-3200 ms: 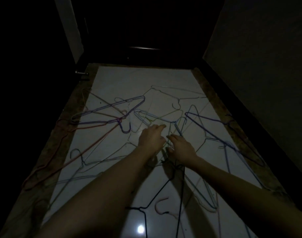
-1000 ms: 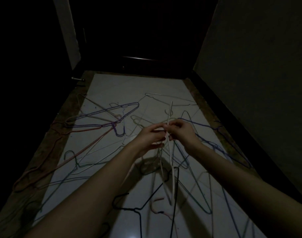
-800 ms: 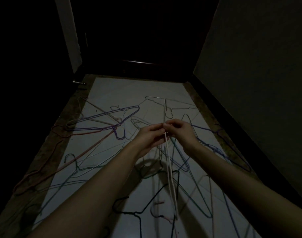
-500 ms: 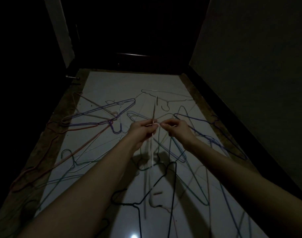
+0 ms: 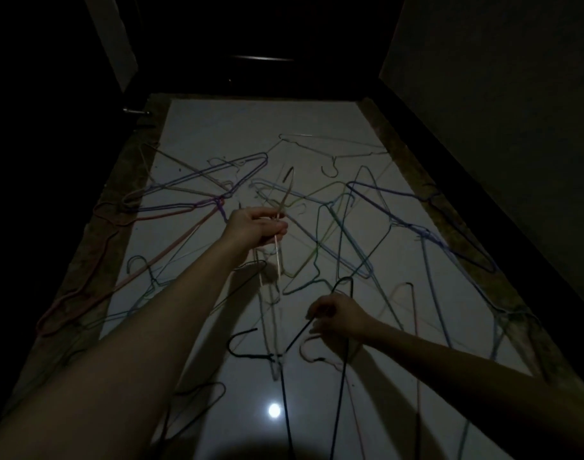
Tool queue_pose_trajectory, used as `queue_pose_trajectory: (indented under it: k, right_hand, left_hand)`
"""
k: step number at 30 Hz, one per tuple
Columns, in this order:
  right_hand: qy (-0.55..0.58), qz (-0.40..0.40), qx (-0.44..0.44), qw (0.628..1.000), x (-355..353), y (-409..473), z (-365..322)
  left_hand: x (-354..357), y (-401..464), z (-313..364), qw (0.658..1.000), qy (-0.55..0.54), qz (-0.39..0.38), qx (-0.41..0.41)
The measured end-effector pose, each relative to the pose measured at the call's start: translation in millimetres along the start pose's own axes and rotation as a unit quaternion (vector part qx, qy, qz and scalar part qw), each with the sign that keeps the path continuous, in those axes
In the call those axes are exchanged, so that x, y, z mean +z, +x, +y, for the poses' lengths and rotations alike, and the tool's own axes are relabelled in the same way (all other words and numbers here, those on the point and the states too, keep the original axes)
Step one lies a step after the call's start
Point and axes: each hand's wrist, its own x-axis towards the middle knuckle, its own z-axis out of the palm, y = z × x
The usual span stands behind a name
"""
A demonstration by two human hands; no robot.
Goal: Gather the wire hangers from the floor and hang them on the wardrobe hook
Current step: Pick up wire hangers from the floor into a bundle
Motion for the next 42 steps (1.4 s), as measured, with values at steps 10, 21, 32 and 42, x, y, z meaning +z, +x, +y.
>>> queue_pose_trajectory:
  k: [10,21,32,42]
  right_hand:
    - [-0.281,-0.038,-0.051,0.958,41.2,17.0,-12.0]
    - [-0.184,-0.134,-0.049,0.972,16.4,13.1,-41.6]
    - [0.103,0.090,-0.013,0.991,-59.0,7.0,-87.0]
    - [0.211,0.181,-0.021,0.960,-91.4,9.6,-141.7]
  left_hand:
    - [-47.1,-17.8,-11.1,0.998,0.046,-0.030,-0.036]
    - [-56.0,-22.5,11.9,0.999,0.029,0.005,-0.020]
    - [-63.6,-13.5,48.7,0.993,0.073,0.053,0.070]
    - [-49.9,-14.3,37.8,0.993,-0.002,0.103,0.060]
